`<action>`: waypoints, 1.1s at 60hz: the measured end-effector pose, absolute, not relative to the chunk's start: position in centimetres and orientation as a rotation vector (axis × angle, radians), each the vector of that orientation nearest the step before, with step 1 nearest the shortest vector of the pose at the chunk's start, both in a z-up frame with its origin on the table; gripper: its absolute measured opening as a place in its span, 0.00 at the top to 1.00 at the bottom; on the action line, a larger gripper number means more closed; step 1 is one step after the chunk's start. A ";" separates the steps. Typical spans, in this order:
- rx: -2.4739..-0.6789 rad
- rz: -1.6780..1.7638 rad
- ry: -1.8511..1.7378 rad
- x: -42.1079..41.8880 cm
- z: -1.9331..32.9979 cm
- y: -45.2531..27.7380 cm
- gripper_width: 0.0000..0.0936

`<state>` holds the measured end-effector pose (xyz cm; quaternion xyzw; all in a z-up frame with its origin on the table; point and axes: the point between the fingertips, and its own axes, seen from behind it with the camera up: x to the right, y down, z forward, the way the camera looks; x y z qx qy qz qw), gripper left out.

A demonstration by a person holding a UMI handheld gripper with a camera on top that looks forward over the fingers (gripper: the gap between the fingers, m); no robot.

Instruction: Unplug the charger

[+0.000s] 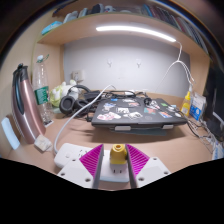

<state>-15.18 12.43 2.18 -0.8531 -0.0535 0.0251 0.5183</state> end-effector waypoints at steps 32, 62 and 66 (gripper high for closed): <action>-1.779 0.018 -0.161 -14.0 13.7 11.3 0.83; -2.017 -0.053 -0.101 -4.5 6.2 6.7 0.81; -2.088 -0.043 -0.112 -4.1 3.7 6.4 0.80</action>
